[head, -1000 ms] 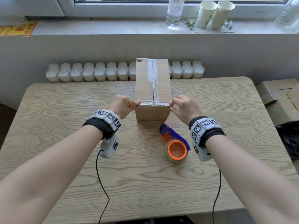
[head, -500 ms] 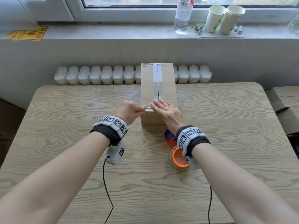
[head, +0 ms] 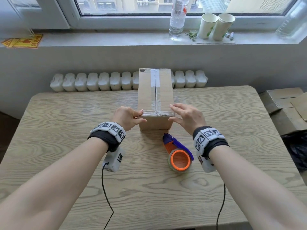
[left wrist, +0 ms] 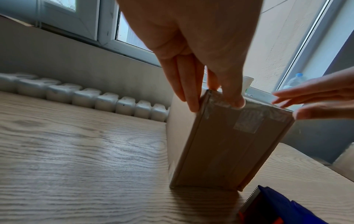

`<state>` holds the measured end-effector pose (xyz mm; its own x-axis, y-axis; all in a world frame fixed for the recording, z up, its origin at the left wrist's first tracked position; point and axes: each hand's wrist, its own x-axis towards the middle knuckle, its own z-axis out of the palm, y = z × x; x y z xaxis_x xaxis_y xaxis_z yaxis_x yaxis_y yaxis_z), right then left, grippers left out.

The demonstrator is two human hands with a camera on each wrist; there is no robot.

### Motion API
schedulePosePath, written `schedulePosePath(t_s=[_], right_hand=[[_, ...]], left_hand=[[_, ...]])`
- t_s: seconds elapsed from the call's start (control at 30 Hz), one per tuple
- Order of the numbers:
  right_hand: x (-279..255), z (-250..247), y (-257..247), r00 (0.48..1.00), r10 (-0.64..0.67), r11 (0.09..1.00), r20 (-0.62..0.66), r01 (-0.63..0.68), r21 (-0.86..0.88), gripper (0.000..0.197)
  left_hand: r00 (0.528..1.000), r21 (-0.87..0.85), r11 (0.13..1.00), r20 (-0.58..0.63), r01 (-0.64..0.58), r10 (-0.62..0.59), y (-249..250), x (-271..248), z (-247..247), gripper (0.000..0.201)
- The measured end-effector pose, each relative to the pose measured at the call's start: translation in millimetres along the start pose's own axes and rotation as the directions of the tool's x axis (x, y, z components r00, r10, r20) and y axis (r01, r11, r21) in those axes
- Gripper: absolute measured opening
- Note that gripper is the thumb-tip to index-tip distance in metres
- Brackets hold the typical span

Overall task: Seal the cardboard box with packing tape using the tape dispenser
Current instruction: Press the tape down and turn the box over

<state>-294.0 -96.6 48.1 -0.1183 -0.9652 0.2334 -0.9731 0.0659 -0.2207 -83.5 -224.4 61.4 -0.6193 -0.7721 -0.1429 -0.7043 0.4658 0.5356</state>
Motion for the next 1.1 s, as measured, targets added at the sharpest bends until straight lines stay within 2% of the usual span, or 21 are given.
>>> schedulePosePath(t_s=[0.07,0.13,0.2,0.23,0.33,0.4,0.5,0.63,0.7,0.83,0.97,1.03,1.1], right_hand=[[-8,-3,5,1.0,0.016,0.999,-0.026,-0.017,-0.037,0.048],[-7,-2,1,0.998,0.04,0.999,0.046,-0.039,-0.011,0.053],[-3,1,-5,0.98,0.105,0.994,0.17,-0.108,0.006,0.057],[-3,3,-8,0.976,0.123,0.992,0.181,-0.128,0.018,0.056],[-1,6,-14,0.987,0.142,0.985,0.076,-0.148,0.086,0.039],[3,6,-16,0.984,0.164,0.982,0.073,-0.17,0.084,0.032],[7,1,-13,0.963,0.194,0.974,0.187,-0.212,0.081,0.034],[4,-12,-1,0.926,0.106,0.985,0.363,-0.147,0.088,0.059],[6,-13,2,0.912,0.099,0.989,0.399,-0.133,0.058,0.058],[12,-5,-1,0.948,0.103,0.994,0.301,-0.113,0.014,0.035],[9,0,-1,0.957,0.145,0.987,0.252,-0.158,0.032,0.033],[3,-2,1,0.957,0.187,0.979,0.221,-0.2,0.04,0.036],[-4,-7,1,0.952,0.245,0.962,0.181,-0.262,0.08,0.039]], left_hand=[[1.0,-0.009,1.0,0.004,0.016,-0.016,1,2,2,0.043],[1.0,-0.005,1.0,-0.005,0.026,-0.026,3,4,2,0.039],[1.0,0.014,1.0,-0.02,0.021,-0.02,3,6,4,0.033],[1.0,0.025,1.0,-0.026,0.019,-0.018,3,7,5,0.031],[0.999,0.067,0.998,-0.047,0.019,-0.016,4,7,9,0.03],[0.999,0.094,0.995,-0.043,0.033,-0.03,6,8,9,0.03],[0.998,0.072,0.996,-0.011,0.062,-0.061,8,9,6,0.031],[0.999,0.011,0.999,0.029,0.033,-0.033,5,7,-2,0.034],[0.996,-0.014,1.0,0.085,0.012,-0.011,4,7,-7,0.035],[0.998,-0.033,0.999,0.067,0.0,0.002,5,9,-7,0.025],[1.0,0.042,0.999,0.009,-0.017,0.017,10,5,-4,0.024],[0.995,0.053,0.994,0.016,-0.095,0.094,11,-6,-1,0.024],[0.976,-0.006,0.979,0.074,-0.206,0.206,10,-17,7,0.031]])
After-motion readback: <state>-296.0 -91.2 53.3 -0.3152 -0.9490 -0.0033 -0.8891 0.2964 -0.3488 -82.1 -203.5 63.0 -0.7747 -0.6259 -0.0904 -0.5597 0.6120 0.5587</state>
